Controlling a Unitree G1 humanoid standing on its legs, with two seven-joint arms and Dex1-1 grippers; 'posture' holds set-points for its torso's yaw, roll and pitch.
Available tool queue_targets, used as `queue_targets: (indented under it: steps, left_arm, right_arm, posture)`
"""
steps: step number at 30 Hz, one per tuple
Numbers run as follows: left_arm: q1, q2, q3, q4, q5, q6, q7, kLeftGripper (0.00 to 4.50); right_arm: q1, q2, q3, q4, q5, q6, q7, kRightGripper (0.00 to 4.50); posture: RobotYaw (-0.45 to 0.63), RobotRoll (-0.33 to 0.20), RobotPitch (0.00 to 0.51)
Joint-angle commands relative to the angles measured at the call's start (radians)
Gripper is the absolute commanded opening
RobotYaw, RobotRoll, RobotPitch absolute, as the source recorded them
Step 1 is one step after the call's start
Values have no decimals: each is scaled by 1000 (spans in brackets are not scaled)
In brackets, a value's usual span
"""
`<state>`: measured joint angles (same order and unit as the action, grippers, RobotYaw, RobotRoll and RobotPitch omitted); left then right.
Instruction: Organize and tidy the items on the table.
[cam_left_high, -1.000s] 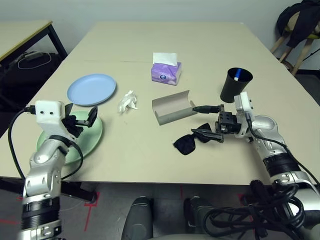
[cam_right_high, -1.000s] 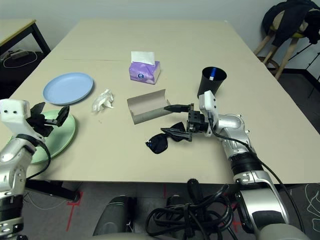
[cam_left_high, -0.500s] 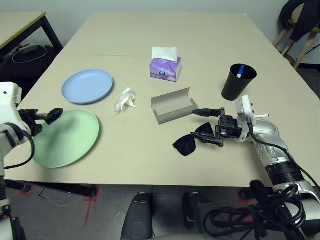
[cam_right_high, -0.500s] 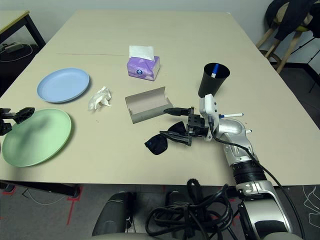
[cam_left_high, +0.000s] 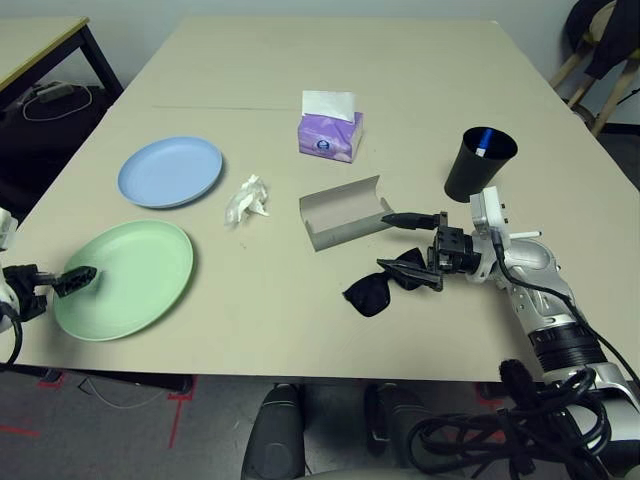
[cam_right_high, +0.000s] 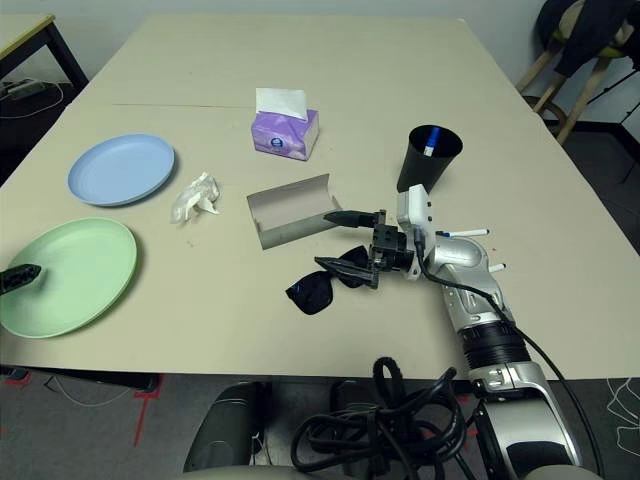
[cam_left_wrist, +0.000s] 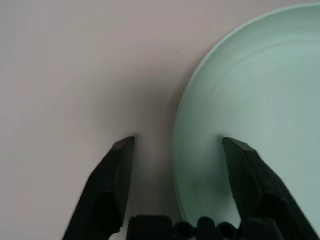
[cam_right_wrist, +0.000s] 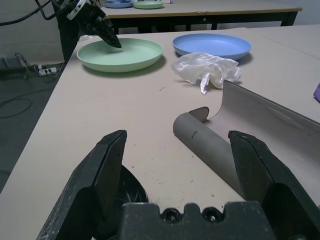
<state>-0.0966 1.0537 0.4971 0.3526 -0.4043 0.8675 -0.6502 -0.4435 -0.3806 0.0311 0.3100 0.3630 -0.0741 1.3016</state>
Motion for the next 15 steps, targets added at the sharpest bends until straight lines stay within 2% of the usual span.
queue_targets:
  steps: [1, 4, 5, 7, 15]
  left_arm:
    - [35, 3, 10, 31, 5, 29, -20, 2294]
    - [49, -2, 16, 41, 3, 40, -27, 1188]
    - [46, -6, 24, 43, -1, 45, -24, 691]
    - [39, -10, 39, 43, -5, 53, -20, 47]
    - [32, -33, 121, -37, -34, 95, 19, 15]
  right_arm:
    - [14, -5, 8, -29, 9, 4, -7, 4500]
    - [13, -7, 7, -34, 9, 4, -11, 4500]
    - [13, -7, 6, -35, 9, 5, -13, 4500]
    - [15, -8, 7, -38, 8, 6, -16, 4500]
    - [19, -4, 10, -44, 5, 4, -27, 4500]
  posture:
    - [158, 0, 122]
    - [154, 0, 122]
    - [153, 0, 122]
    - [153, 0, 121]
    - [156, 0, 117]
